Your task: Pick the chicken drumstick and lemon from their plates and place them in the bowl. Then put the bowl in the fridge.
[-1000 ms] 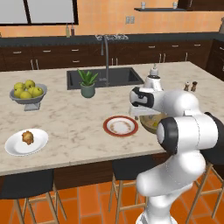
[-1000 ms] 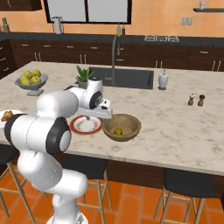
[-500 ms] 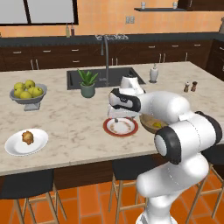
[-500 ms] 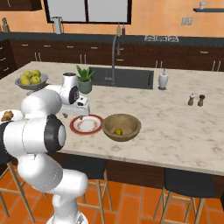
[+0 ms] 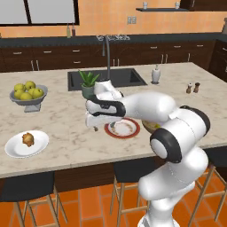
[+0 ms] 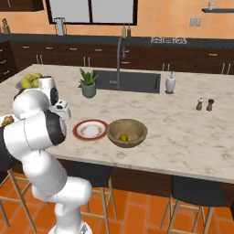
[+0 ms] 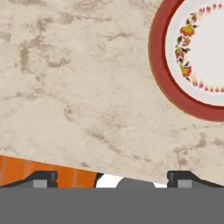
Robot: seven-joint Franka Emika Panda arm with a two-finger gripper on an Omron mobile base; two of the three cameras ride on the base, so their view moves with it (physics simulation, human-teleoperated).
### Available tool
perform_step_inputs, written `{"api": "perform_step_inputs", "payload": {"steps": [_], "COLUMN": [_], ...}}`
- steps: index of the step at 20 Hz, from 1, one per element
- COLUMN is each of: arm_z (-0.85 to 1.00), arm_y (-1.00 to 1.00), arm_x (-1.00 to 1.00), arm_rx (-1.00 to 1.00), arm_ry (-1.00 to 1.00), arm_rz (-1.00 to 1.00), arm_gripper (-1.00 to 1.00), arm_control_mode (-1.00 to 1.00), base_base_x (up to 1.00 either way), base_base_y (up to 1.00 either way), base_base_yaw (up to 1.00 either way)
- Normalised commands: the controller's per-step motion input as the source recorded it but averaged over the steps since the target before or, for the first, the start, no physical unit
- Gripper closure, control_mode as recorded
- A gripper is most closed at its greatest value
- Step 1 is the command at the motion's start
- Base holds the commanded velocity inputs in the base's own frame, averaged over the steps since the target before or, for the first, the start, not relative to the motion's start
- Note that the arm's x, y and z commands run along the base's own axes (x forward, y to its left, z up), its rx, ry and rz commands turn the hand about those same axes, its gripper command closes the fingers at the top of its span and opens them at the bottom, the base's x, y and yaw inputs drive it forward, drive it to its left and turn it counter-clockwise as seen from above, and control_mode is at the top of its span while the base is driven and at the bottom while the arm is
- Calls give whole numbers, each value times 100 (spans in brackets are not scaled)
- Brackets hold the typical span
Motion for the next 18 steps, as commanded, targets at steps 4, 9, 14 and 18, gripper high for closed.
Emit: {"api": "perform_step_inputs", "payload": {"steps": [4, 9, 14, 18], "arm_z": [2, -6, -29, -37], "arm_y": [100, 100, 98, 73], "arm_x": [3, 0, -29, -26], "arm_rx": [0, 0, 0, 7], "arm_ry": [2, 0, -7, -18], "arm_rz": [4, 0, -6, -12], "arm_gripper": [-100, -100, -100, -100], "arm_control_mode": [-100, -100, -100, -100], "base_base_x": [0, 0, 0, 0], "base_base_y": [0, 0, 0, 0], "base_base_yaw": [0, 0, 0, 0]}}
